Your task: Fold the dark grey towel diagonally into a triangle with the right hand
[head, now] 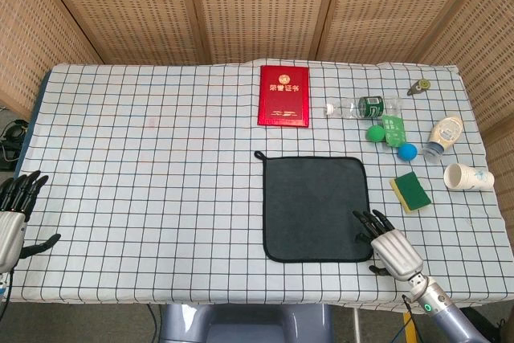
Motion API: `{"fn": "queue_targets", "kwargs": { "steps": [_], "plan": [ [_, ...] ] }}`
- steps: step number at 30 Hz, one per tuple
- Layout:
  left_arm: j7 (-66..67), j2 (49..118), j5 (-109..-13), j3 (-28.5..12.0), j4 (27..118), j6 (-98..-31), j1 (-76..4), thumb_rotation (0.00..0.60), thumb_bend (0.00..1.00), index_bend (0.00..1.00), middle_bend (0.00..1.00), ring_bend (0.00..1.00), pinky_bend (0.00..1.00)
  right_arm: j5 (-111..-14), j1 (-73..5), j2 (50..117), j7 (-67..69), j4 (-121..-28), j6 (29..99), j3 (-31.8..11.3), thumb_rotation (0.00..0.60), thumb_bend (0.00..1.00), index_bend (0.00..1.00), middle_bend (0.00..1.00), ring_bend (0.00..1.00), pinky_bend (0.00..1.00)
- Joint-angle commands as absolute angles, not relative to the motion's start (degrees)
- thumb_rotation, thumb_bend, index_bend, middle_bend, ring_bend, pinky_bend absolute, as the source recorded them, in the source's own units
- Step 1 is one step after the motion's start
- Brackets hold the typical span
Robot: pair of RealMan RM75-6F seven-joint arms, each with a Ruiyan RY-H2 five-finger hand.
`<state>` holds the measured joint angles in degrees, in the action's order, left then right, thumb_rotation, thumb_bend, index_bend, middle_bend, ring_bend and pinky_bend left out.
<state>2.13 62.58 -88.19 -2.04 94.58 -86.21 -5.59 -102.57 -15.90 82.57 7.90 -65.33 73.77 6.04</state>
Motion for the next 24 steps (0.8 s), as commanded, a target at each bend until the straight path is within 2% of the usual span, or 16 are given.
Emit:
{"fn": "queue_targets", "kwargs": {
  "steps": [1,20,24],
  "plan": [
    [2.2,62.6,-88.0,-2.0,94.6,-86.0,-5.6,0.6,0.0,0.0,0.0,0.0,0.0,-102.2,-16.3,82.8,7.2,-65.1,73.2,6.0,0.6,0.26,0.42,0.0,0.0,0.0],
    [2.3,62.7,-87.6,-2.0,94.6,-85.5,-5.8,0.6,0.0,0.0,0.0,0.0,0.0,-99.9,-18.3,84.0,5.5,-64.3,70.5,6.1,0.6,0.26,0.43,0.0,0.0,0.0],
    [2.3,62.7,-87.5,-2.1,94.6,-85.5,-5.8,0.6,0.0,0.0,0.0,0.0,0.0,-99.4,-18.5,84.2,5.6,-63.9,70.3,6.1,0.6,0.3,0.43,0.01,0.0,0.0]
  ]
}}
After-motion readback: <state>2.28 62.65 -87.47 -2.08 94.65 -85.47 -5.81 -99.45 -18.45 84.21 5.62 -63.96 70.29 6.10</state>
